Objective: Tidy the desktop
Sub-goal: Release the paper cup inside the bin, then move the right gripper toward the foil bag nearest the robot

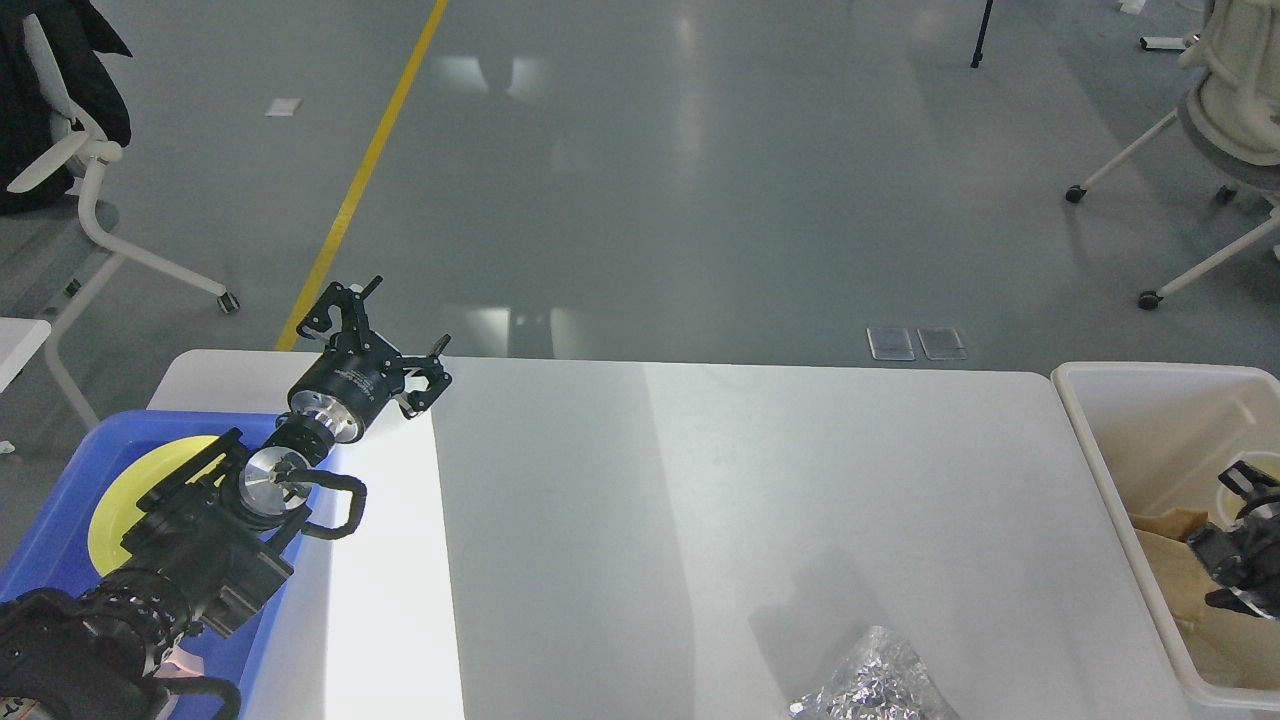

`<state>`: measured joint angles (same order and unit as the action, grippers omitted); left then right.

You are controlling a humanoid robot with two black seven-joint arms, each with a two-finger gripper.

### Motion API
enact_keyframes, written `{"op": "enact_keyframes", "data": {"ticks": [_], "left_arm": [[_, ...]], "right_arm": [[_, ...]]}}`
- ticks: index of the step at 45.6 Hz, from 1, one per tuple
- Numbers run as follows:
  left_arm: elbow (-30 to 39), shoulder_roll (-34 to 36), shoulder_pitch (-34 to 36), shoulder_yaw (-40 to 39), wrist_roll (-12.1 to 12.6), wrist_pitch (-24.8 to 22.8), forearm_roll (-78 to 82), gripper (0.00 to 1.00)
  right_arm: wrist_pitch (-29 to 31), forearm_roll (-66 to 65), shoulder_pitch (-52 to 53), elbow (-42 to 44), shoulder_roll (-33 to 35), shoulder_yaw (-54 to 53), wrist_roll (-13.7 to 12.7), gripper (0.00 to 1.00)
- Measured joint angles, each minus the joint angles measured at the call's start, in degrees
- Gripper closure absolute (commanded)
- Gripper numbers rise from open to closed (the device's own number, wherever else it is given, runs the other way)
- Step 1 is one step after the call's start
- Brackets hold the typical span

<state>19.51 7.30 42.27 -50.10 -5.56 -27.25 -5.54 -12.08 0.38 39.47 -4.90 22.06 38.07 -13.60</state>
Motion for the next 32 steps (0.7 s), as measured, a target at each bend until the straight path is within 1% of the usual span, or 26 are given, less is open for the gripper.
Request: {"op": "enact_keyframes", "data": {"ticks": [1,2,20,26,32], "left_arm": [[0.0,0.0,0.0,0.0,0.0,0.0,0.0,0.01],[0.0,0.0,0.0,0.0,0.0,0.0,0.0,0.01],[0.0,0.0,0.0,0.0,0.0,0.0,0.0,0.01],[0.0,0.0,0.0,0.0,0.0,0.0,0.0,0.01],[0.0,0.0,0.0,0.0,0.0,0.0,0.0,0.01]], "right_arm": [[0.0,0.0,-0.1,0.1,0.0,-0.2,0.0,0.05],[0.0,0.0,-0.2,0.1,0.0,-0.2,0.1,0.0],[0.2,-0.1,-1.6,0.1,0.3,0.4,0.1,0.0],[0.5,0.0,1.2,0.4,0.1,0.5,0.0,0.0],[2.7,-0.1,7.7,-0.2,0.1,0.7,-0.1,0.0]]}}
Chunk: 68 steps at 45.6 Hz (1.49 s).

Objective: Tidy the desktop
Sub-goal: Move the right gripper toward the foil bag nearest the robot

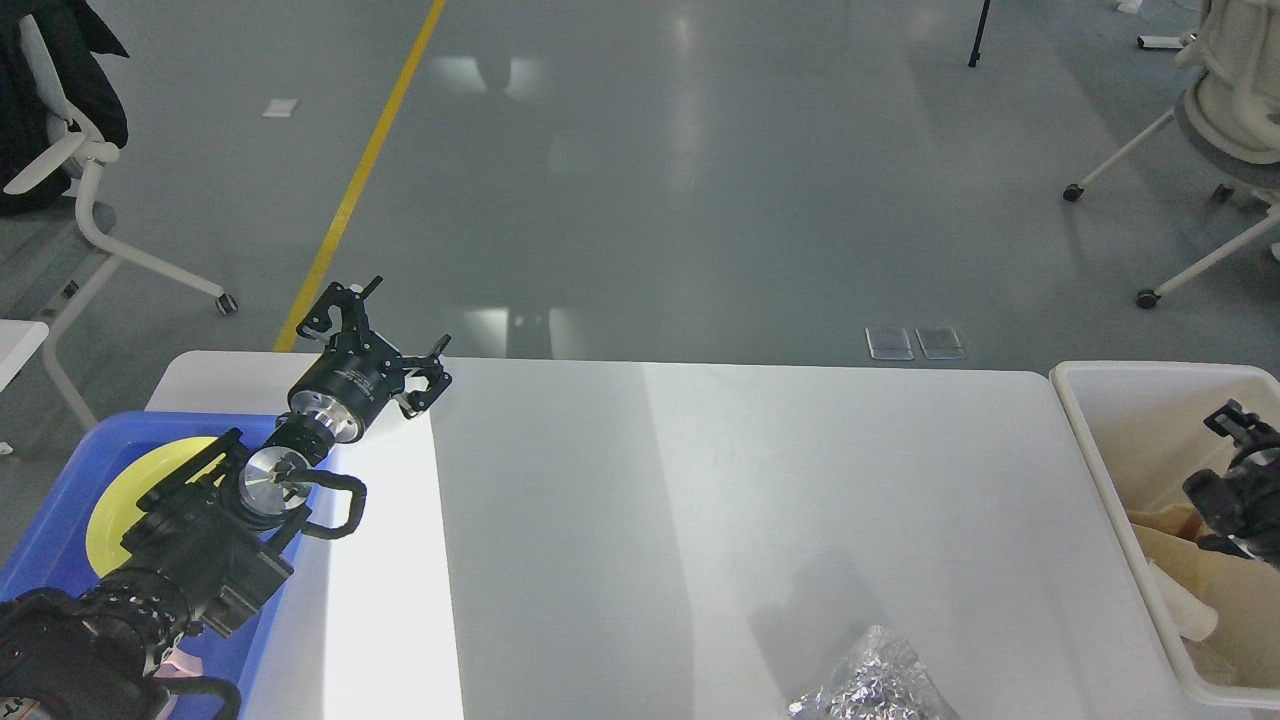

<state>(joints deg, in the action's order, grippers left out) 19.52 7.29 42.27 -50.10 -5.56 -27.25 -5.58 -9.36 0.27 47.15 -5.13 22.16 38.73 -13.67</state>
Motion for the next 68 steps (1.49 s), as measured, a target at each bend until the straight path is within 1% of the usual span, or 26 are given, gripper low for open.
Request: {"op": "enact_keyframes", "data": {"ticks": [2,5,10,15,19,22,28,30,33,38,43,46,57,68], "left_arm": [[0.0,0.0,0.0,0.0,0.0,0.0,0.0,0.01],[0.0,0.0,0.0,0.0,0.0,0.0,0.0,0.01],[0.0,0.0,0.0,0.0,0.0,0.0,0.0,0.01],[0.0,0.0,0.0,0.0,0.0,0.0,0.0,0.01],[0.0,0.0,0.0,0.0,0.0,0.0,0.0,0.01],[0.0,0.0,0.0,0.0,0.0,0.0,0.0,0.01],[0.0,0.0,0.0,0.0,0.0,0.0,0.0,0.01],[0.0,0.0,0.0,0.0,0.0,0.0,0.0,0.01],[0.0,0.0,0.0,0.0,0.0,0.0,0.0,0.01],[0.0,0.0,0.0,0.0,0.0,0.0,0.1,0.01],[0.0,0.0,0.0,0.0,0.0,0.0,0.1,0.01],[0.0,0.0,0.0,0.0,0.0,0.0,0.0,0.01],[0.0,0.0,0.0,0.0,0.0,0.0,0.0,0.01],[0.0,0.0,0.0,0.0,0.0,0.0,0.0,0.01]], "right_arm": [[1.8,-0.1,3.1,-0.5,0.0,0.0,0.0,0.0],[6.2,-0.2,9.2,-2.4,0.2,0.1,0.0,0.0],[16.8,-0.7,20.9,-10.1,1.8,0.4,0.2,0.0],[27.6,-1.0,33.4,-21.5,5.5,2.5,0.5,0.0],[33.6,-1.0,43.0,-32.9,6.7,6.1,0.7,0.0],[36.0,-1.0,50.0,-43.3,7.0,9.5,0.7,0.0],[37.1,-0.9,61.6,-62.9,6.2,15.0,0.7,0.0],[37.4,-0.8,64.2,-68.5,5.6,16.2,0.8,0.0],[37.8,-0.8,66.3,-73.7,5.2,17.6,0.7,0.0],[37.9,-0.9,67.4,-77.5,4.6,19.6,0.6,0.0],[37.3,-1.0,65.8,-77.4,4.6,20.6,0.6,0.0],[36.9,-0.9,63.7,-77.1,6.1,20.5,0.6,0.0],[36.6,-1.1,51.2,-78.8,20.1,19.3,0.5,0.0],[35.9,-1.9,40.4,-82.5,30.6,13.4,0.4,0.0]]}}
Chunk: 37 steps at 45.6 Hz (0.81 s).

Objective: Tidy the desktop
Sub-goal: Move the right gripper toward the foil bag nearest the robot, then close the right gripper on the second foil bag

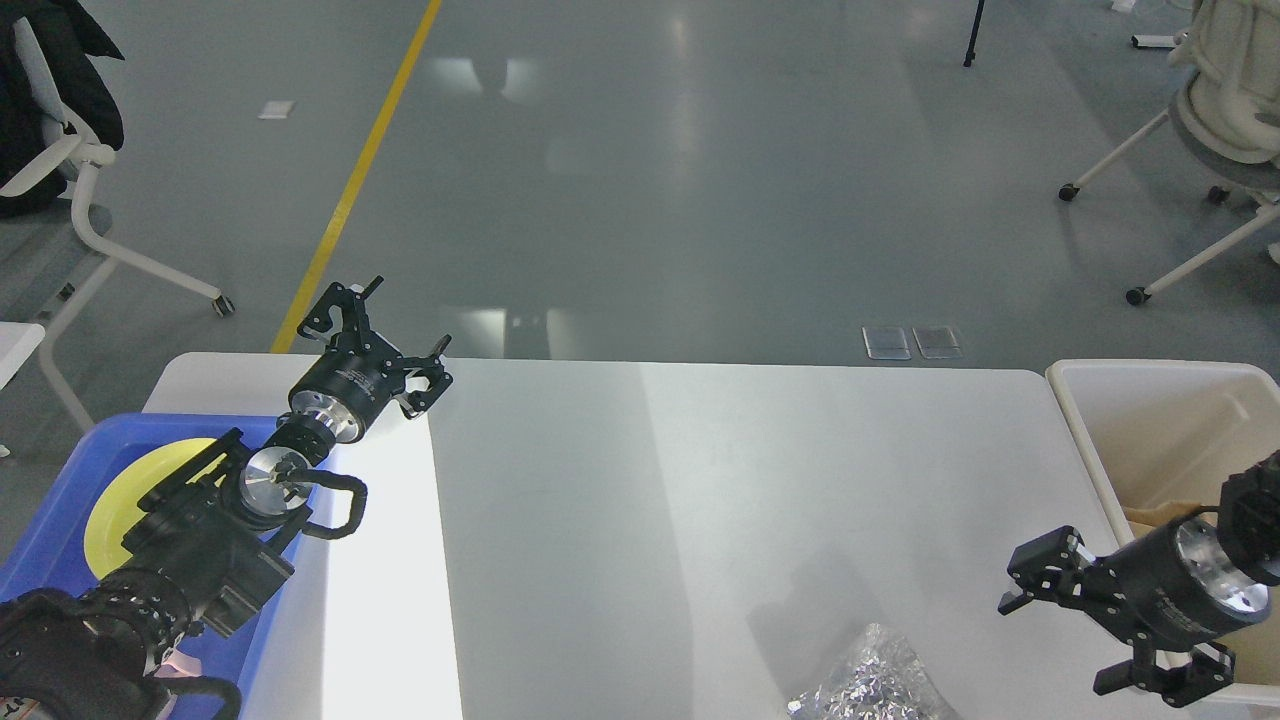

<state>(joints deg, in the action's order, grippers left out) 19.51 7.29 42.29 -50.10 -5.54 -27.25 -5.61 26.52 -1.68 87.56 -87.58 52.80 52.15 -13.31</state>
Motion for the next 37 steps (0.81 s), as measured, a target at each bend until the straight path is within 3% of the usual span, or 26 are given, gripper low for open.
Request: {"op": "enact_keyframes", "data": {"ticks": [23,37], "left_arm": [[0.0,-0.1,0.0,0.0,0.0,0.0,0.0,0.01],[0.0,0.0,0.0,0.0,0.0,0.0,0.0,0.01]], "right_arm": [[-7.6,-3.6,-14.3,-6.1,4.1,-2.7,0.3,0.0],[-12.3,-3.6,-28.2,-5.8,4.0,-13.5,0.6,0.0]]}}
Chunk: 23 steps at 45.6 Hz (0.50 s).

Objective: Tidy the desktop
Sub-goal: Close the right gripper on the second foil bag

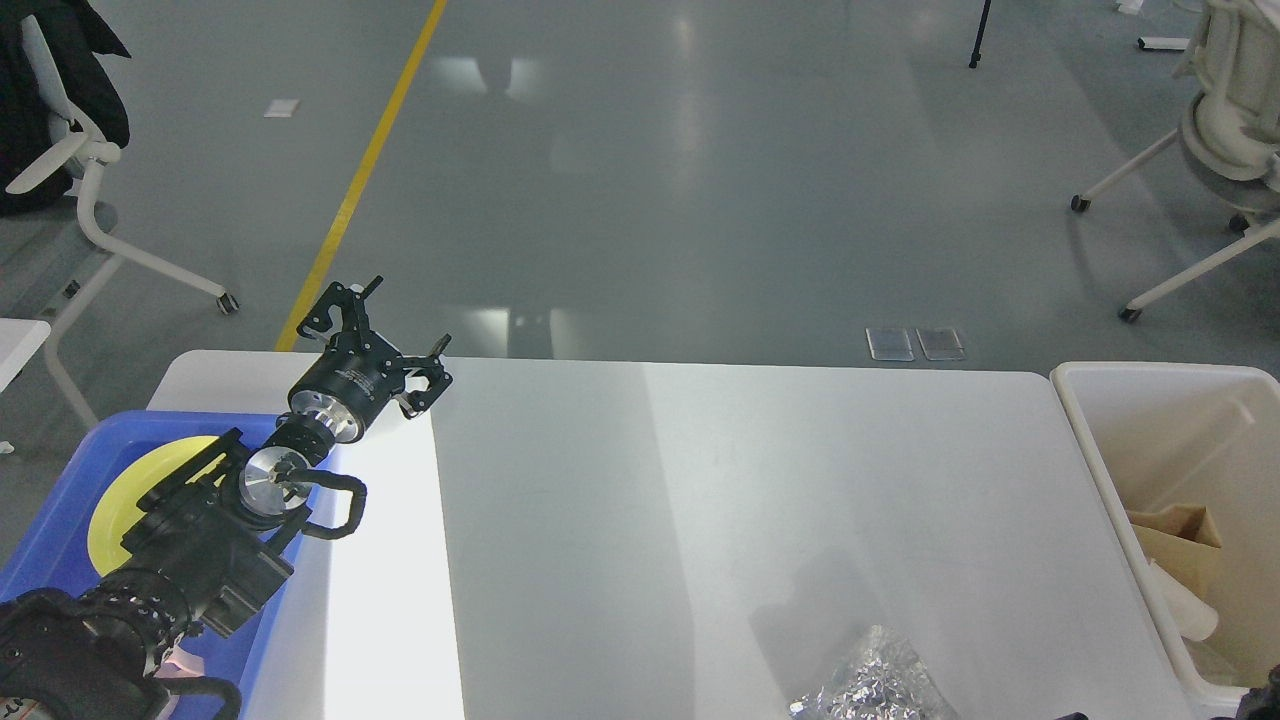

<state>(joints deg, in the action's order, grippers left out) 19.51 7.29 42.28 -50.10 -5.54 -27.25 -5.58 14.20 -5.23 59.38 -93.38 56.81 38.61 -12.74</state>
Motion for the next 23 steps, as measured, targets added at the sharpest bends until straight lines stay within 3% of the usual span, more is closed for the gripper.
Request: {"op": "enact_keyframes", "data": {"ticks": [7,12,19,23], "left_arm": [[0.0,0.0,0.0,0.0,0.0,0.0,0.0,0.01],[0.0,0.0,0.0,0.0,0.0,0.0,0.0,0.01],[0.0,0.0,0.0,0.0,0.0,0.0,0.0,0.01],[0.0,0.0,0.0,0.0,0.0,0.0,0.0,0.01]], "right_arm": [[-1.9,0.0,-6.3,0.3,-0.3,-4.5,0.1,0.04],[-2.7,0.0,-9.8,0.3,-0.6,-7.6,1.1,0.14],[-4.2,0.0,-13.0,0.4,-1.8,-9.3,4.1,0.49],[-6.0,0.0,-13.6,0.4,-2.6,-9.4,5.1,0.63]]}}
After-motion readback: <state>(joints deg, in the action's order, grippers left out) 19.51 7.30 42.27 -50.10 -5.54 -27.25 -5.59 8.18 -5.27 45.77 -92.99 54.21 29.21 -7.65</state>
